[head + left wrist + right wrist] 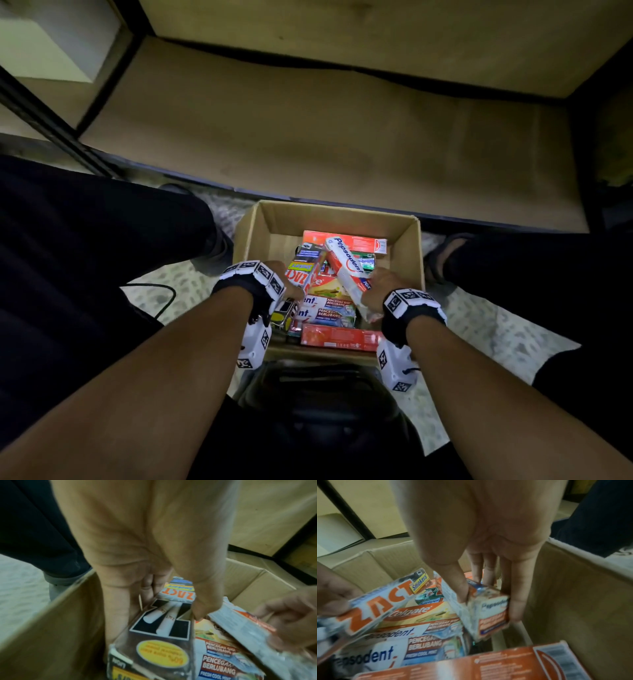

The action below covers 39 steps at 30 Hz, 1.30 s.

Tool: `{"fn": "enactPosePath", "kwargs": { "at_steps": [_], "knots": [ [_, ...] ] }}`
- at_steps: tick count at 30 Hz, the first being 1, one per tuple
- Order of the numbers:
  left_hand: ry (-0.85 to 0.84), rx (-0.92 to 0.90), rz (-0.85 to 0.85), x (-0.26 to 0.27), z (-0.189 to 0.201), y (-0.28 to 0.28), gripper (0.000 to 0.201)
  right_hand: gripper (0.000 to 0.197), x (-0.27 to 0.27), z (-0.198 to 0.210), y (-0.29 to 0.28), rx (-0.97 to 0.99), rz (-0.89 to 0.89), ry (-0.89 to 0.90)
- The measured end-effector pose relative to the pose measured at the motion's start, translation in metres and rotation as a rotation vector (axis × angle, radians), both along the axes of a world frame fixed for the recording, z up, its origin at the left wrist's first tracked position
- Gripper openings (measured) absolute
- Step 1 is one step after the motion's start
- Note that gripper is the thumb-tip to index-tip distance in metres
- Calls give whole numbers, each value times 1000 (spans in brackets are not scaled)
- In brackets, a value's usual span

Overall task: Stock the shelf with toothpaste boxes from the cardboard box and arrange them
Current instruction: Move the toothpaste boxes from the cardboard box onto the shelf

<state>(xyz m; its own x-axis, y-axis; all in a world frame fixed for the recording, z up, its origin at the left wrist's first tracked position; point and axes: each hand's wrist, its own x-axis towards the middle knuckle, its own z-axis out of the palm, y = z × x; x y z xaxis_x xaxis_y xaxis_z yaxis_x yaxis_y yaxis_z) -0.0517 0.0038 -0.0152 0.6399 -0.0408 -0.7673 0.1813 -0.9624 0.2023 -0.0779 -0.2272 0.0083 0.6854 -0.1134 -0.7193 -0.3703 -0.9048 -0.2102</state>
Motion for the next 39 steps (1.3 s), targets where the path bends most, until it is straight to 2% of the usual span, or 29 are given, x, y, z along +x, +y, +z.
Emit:
{"fn": "enactPosePath", "kwargs": {
  "at_steps": [3, 6, 8, 10, 11, 13, 16, 19, 21, 27, 33, 39],
  "knots": [
    [-22, 19, 77, 0, -5, -6, 49, 47, -3, -6, 3, 32, -16, 74],
    [0, 22, 88, 4, -13, -5, 72, 54, -3, -8, 6, 77, -27, 110],
    [22, 39, 84, 13, -46, 6, 88, 46, 0, -11, 5, 127, -51, 75],
    [16, 18, 88, 17, -85, 17, 89, 39, 1, -13, 5, 168, -121, 21],
    [12, 3, 94, 16, -83, 17, 85, 39, 3, -16, 6, 170, -151, -5],
    [-9, -47, 77, 10, -41, 7, 74, 42, 6, -20, 7, 179, -182, -43],
    [25, -177, 130, 13, -10, -2, 66, 47, 8, -24, 12, 206, -168, -53],
    [27, -263, 168, 14, -6, -4, 55, 52, 9, -30, 17, 196, -126, -59],
    [7, -294, 175, 14, -7, -2, 57, 50, 10, -32, 20, 186, -113, -63],
    [18, -276, 158, 19, -4, -1, 52, 44, 14, -32, 19, 174, -114, -62],
    [-31, -186, 105, 11, 9, -13, 61, 47, 7, -26, 20, 168, -144, -93],
    [-124, -206, 141, 2, 39, -26, 57, 48, 6, 5, 18, 183, -177, -168]
  ]
}}
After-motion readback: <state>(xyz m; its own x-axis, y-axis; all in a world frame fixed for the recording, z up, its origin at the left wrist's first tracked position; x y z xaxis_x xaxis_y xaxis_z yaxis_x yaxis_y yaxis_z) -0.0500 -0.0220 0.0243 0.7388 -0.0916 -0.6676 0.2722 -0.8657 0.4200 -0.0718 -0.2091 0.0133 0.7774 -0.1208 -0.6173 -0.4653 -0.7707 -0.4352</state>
